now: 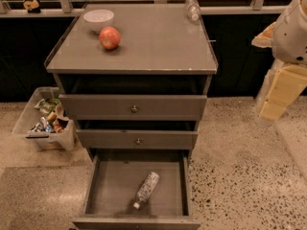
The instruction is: Pick blue plastic bottle from bottom drawer and place on counter
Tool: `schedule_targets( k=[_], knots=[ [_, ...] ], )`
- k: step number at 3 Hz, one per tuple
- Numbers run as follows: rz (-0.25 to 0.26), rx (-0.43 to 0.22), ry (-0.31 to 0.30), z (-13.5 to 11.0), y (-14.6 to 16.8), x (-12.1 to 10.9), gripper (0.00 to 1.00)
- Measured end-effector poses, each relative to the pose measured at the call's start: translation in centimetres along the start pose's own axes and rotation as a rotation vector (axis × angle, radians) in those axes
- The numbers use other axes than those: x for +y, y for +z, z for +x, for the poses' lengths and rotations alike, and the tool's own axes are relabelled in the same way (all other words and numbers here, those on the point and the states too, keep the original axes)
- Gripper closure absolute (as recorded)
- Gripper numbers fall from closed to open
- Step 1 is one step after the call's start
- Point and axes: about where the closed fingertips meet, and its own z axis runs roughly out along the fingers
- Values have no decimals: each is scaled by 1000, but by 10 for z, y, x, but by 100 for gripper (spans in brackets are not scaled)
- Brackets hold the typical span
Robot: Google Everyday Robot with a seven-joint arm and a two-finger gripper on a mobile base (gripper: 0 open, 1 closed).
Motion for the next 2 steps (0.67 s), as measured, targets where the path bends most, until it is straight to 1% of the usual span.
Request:
schedule_targets(
  k=[1,2],
  knots=[
    [8,-3,-3,-1,0,2,0],
    [42,-49,-44,-10,3,30,0]
  ],
)
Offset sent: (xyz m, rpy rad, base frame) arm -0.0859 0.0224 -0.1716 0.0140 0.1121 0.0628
